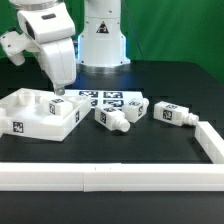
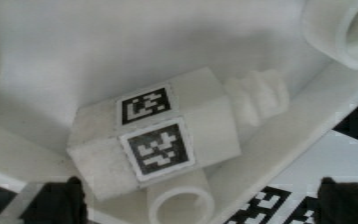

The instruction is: Assemble one leg

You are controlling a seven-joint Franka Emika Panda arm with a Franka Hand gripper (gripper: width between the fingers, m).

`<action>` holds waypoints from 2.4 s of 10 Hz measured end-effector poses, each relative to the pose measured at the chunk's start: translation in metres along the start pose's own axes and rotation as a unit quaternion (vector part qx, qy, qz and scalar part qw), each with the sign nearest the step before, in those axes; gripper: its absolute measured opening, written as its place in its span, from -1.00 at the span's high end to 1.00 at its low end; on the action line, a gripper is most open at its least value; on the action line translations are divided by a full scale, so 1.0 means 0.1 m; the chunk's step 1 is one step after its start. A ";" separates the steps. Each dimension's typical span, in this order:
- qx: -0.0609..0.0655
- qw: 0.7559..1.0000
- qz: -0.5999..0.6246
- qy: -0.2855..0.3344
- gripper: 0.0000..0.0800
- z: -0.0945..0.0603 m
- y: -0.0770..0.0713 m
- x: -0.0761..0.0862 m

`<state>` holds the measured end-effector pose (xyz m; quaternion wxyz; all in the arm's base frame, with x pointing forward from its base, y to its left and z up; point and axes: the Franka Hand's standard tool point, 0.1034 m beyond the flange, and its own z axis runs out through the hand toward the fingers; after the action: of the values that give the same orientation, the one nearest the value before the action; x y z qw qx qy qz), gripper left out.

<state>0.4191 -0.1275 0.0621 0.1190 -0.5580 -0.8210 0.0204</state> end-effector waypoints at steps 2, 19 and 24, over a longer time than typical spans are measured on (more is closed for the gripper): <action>-0.015 0.996 0.082 0.024 -0.62 -0.03 -0.37 -0.16; -0.093 0.965 0.240 0.041 -0.62 0.44 -0.73 -0.15; -0.091 0.964 0.246 0.052 -0.62 0.50 -0.59 -0.06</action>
Offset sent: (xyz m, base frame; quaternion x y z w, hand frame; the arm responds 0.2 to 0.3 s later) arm -0.0437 -0.0386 -0.0109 -0.0405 0.1115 0.0237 0.9927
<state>0.3568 -0.1505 0.0226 0.1019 -0.7517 -0.6493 -0.0544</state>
